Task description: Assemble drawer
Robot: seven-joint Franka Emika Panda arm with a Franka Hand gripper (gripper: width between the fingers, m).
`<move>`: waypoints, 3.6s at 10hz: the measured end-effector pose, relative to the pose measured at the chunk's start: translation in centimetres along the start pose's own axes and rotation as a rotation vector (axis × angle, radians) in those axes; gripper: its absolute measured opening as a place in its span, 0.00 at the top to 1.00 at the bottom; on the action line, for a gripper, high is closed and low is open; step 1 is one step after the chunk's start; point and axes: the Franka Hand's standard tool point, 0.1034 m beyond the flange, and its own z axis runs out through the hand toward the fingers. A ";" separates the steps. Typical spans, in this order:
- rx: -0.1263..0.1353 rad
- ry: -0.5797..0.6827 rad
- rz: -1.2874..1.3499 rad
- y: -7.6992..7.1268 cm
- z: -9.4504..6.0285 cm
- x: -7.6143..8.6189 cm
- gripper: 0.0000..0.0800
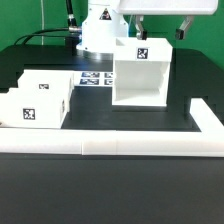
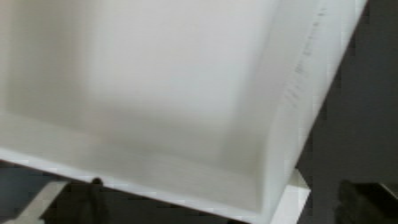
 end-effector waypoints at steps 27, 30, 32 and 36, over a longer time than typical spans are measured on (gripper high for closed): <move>0.098 -0.011 0.261 -1.3 3.4 1.4 0.95; 0.107 0.031 0.282 0.0 3.3 5.8 0.95; 0.108 0.080 0.283 1.2 3.3 9.0 0.95; 0.103 0.170 0.280 1.6 3.1 10.9 0.95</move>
Offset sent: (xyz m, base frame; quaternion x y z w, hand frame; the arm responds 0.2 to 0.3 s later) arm -0.0437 0.0139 -0.0098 0.0251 0.0090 0.2013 0.9792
